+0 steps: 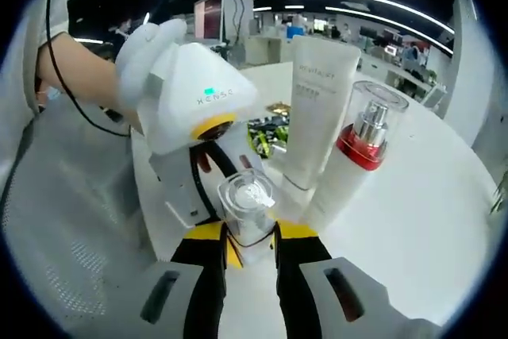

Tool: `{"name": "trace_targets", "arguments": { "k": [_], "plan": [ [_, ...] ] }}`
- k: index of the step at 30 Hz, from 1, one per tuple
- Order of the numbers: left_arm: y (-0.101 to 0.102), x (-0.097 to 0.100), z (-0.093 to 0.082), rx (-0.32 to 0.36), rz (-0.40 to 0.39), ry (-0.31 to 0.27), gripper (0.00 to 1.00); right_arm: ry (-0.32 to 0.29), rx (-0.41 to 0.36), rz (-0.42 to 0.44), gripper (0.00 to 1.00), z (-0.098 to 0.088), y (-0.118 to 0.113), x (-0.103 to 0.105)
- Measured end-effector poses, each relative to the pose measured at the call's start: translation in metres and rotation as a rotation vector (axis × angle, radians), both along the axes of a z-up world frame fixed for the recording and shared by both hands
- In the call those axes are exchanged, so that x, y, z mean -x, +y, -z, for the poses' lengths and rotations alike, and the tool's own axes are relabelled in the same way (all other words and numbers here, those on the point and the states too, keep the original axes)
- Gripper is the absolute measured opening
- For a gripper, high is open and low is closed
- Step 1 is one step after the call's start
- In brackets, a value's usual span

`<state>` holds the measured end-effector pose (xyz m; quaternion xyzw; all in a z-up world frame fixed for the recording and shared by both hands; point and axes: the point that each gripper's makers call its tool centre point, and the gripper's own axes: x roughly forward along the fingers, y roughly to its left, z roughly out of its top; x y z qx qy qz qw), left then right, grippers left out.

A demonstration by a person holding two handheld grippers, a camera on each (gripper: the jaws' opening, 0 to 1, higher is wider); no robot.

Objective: Arrange the skincare products in the storage area until every visible bottle or jar stands upright without overlapping.

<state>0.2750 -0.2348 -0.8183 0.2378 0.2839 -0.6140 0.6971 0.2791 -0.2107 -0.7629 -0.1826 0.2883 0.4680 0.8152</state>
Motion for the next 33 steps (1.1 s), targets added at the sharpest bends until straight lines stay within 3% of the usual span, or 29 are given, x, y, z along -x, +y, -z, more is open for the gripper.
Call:
{"name": "trace_targets", "arguments": {
  "k": [20, 33],
  "plan": [
    [0.015, -0.026, 0.001, -0.024, -0.073, -0.016, 0.20, -0.057, 0.000, 0.060, 0.22, 0.005, -0.010, -0.033],
    [0.014, -0.030, 0.000, -0.016, -0.091, -0.027, 0.20, -0.055, -0.019, 0.043, 0.26, 0.001, -0.008, -0.036]
  ]
}}
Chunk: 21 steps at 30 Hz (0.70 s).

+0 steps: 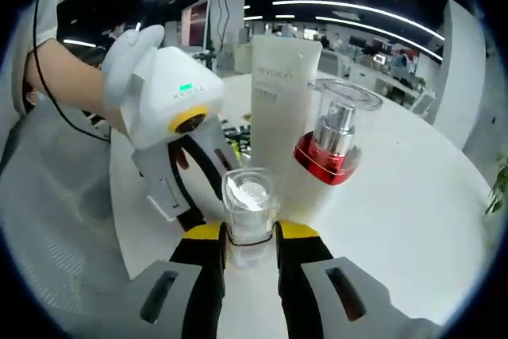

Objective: Arrange the skincare products in the storage area until every visible bottle or jar stands upright without overlapping.

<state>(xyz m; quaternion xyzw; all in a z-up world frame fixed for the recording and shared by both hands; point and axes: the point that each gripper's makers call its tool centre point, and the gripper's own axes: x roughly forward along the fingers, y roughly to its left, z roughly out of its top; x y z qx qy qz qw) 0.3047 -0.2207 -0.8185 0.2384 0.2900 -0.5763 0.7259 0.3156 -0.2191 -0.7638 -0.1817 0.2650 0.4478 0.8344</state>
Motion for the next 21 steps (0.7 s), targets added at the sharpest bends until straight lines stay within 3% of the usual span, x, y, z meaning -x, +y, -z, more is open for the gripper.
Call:
{"name": "trace_targets", "arguments": {
  "k": [3, 9, 15, 21],
  "plan": [
    [-0.002, -0.001, -0.001, 0.006, 0.000, -0.002, 0.20, 0.011, 0.021, 0.015, 0.27, 0.000, -0.007, 0.005],
    [-0.004, -0.002, 0.000, 0.011, 0.000, -0.005, 0.18, 0.081, 0.105, 0.066, 0.23, 0.021, -0.028, 0.019],
    [-0.002, -0.003, 0.003, 0.003, -0.007, -0.008, 0.18, 0.101, 0.089, 0.057, 0.18, 0.023, -0.020, 0.023],
    [0.000, -0.003, 0.002, 0.007, -0.031, -0.006, 0.18, 0.079, 0.087, 0.058, 0.18, 0.021, -0.012, 0.015]
  ]
}}
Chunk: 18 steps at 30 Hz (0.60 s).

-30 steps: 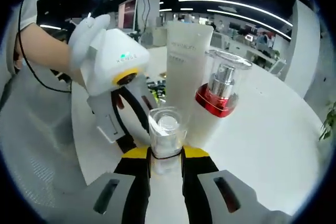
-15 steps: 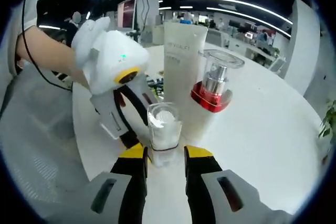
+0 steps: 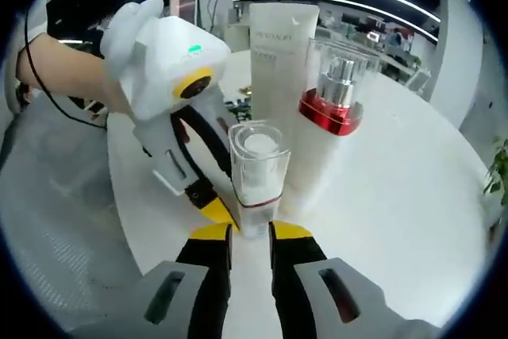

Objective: Arrange the skincare products in the storage area until every visible bottle or jar stands upright without overlapping.

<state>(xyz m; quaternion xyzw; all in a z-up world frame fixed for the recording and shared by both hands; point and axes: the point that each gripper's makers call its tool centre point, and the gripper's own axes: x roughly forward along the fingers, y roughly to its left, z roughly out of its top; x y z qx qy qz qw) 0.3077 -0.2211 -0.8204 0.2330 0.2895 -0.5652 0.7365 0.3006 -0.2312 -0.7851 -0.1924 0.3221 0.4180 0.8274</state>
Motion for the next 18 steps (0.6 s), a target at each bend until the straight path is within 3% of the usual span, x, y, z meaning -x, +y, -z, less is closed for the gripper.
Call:
{"name": "trace_targets", "arguments": {
  "k": [10, 17, 18],
  "plan": [
    [0.000, -0.007, -0.002, 0.011, -0.030, -0.022, 0.18, -0.014, 0.008, -0.010, 0.17, 0.004, 0.000, -0.009],
    [-0.002, -0.009, -0.012, -0.031, -0.006, -0.111, 0.19, -0.005, 0.032, -0.012, 0.18, 0.014, -0.006, -0.005],
    [0.003, -0.011, -0.010, -0.076, -0.002, -0.138, 0.19, -0.005, 0.038, -0.010, 0.17, 0.017, -0.008, -0.005]
  ]
}}
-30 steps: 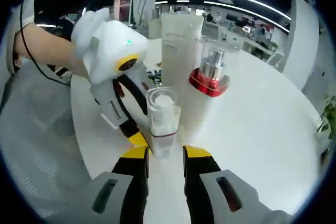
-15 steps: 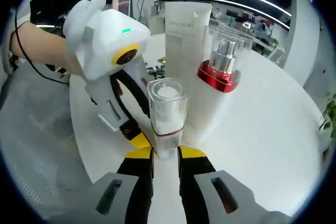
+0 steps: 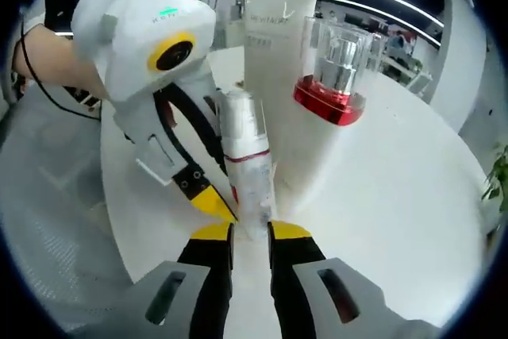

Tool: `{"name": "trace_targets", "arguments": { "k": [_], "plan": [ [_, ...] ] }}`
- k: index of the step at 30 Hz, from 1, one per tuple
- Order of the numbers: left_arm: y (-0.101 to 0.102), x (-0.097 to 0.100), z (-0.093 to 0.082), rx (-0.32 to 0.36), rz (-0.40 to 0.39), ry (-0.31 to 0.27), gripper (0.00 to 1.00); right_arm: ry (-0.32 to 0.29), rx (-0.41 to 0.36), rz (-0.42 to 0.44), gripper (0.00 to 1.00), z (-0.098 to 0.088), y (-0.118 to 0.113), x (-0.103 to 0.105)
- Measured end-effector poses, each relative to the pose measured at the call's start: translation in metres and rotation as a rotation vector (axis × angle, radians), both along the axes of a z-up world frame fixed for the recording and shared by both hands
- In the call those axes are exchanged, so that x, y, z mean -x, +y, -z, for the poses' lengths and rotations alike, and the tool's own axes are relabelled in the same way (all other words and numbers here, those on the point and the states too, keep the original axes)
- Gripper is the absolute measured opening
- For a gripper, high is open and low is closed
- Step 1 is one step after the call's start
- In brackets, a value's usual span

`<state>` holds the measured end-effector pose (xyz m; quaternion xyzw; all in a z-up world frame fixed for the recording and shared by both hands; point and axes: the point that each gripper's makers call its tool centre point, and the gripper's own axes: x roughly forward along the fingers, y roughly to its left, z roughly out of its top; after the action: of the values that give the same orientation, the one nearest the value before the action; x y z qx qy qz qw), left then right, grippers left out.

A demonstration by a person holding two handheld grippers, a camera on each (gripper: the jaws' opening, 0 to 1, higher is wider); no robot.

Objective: Arrange the skincare products in the storage area until every visible bottle or jar stands upright without overlapping.

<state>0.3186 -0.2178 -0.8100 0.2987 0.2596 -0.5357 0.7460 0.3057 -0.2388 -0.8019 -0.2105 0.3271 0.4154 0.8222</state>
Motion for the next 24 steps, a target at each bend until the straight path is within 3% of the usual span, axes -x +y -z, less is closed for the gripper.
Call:
{"name": "trace_targets", "arguments": {
  "k": [12, 24],
  "plan": [
    [-0.0029, 0.0020, -0.0028, -0.032, 0.047, -0.048, 0.18, -0.034, 0.066, -0.053, 0.15, 0.0079, -0.0015, -0.0031],
    [-0.0073, 0.0046, -0.0040, -0.058, 0.090, -0.082, 0.18, -0.054, 0.068, -0.063, 0.15, 0.0116, -0.0034, -0.0080]
  ]
}}
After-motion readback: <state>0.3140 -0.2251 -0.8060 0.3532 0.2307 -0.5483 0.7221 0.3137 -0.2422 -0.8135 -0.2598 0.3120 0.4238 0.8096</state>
